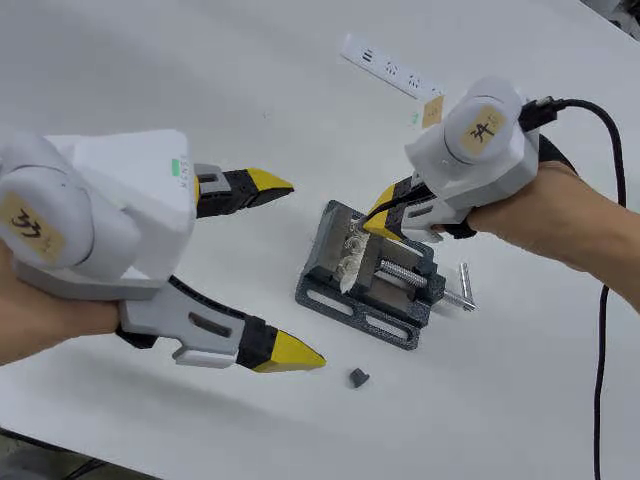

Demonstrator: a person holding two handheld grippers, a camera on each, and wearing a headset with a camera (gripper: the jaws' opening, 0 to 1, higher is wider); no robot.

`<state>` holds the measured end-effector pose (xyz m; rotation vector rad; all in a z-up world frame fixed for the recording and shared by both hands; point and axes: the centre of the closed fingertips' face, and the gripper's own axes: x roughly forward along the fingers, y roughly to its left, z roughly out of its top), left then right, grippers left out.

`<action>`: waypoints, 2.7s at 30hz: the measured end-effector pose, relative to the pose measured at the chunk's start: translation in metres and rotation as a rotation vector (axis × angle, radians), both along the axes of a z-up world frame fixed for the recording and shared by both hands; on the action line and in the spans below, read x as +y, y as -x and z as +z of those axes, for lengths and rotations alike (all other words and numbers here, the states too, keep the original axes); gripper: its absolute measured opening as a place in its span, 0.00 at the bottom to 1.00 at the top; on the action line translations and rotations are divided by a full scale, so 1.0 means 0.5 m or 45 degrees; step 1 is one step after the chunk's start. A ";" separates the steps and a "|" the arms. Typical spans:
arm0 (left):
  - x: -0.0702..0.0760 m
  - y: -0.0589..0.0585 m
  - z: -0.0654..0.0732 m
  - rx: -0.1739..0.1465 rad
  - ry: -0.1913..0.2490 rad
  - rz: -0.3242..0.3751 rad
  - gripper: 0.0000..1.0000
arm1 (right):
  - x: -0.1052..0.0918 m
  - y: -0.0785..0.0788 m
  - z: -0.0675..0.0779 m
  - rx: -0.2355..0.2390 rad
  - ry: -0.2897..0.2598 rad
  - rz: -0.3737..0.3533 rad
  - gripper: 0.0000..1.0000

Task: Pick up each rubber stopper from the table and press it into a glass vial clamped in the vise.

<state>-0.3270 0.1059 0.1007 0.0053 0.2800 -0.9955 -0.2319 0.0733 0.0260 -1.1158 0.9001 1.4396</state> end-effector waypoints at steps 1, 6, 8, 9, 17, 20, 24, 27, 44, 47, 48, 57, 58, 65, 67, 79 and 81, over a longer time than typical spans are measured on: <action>0.000 0.000 0.000 -0.001 0.001 0.000 0.88 | -0.001 -0.002 -0.001 0.003 0.004 0.000 0.00; -0.001 -0.001 0.002 -0.003 0.005 0.001 0.88 | 0.000 -0.001 -0.002 0.013 0.005 -0.006 0.00; -0.001 -0.001 0.002 -0.003 0.005 0.002 0.88 | 0.003 -0.001 -0.002 0.010 0.018 0.004 0.00; 0.000 -0.002 0.002 -0.004 0.005 0.003 0.88 | 0.003 0.000 -0.002 0.010 0.021 0.009 0.00; 0.006 -0.003 0.004 -0.004 0.005 0.014 0.88 | -0.001 0.000 -0.004 0.020 0.052 0.008 0.00; 0.008 -0.003 0.005 -0.005 0.004 0.017 0.88 | -0.003 -0.001 -0.003 0.015 0.060 0.015 0.00; 0.008 -0.005 0.005 -0.006 0.005 0.019 0.87 | 0.000 0.003 -0.003 -0.001 0.065 0.029 0.00; 0.007 -0.005 0.006 -0.007 0.008 0.019 0.87 | -0.002 -0.002 -0.004 0.001 0.060 0.020 0.00; 0.000 -0.006 0.011 -0.016 0.006 0.008 0.86 | 0.005 0.009 -0.006 -0.067 0.098 0.104 0.00; -0.001 -0.006 0.012 -0.015 0.007 0.010 0.86 | 0.003 0.003 -0.007 -0.084 0.087 0.099 0.00; -0.002 -0.004 0.012 -0.015 0.004 0.007 0.86 | 0.003 0.003 -0.006 -0.082 0.071 0.084 0.00; 0.005 0.007 0.007 -0.002 -0.018 0.001 0.86 | -0.002 0.000 -0.004 -0.098 -0.010 0.079 0.00; 0.006 0.006 0.007 -0.003 -0.023 0.003 0.86 | -0.001 -0.002 -0.003 -0.095 -0.015 0.072 0.00; 0.007 0.008 0.008 -0.003 -0.032 -0.004 0.86 | -0.001 -0.003 -0.003 -0.069 -0.037 0.018 0.00; 0.007 0.009 0.008 -0.002 -0.032 -0.006 0.86 | 0.000 -0.001 -0.001 -0.065 -0.043 0.009 0.00; 0.009 0.014 0.012 0.000 -0.044 -0.010 0.85 | 0.002 -0.002 0.001 -0.064 -0.071 -0.008 0.00; 0.008 0.015 0.012 0.000 -0.046 -0.012 0.85 | 0.002 -0.002 0.002 -0.066 -0.073 -0.010 0.00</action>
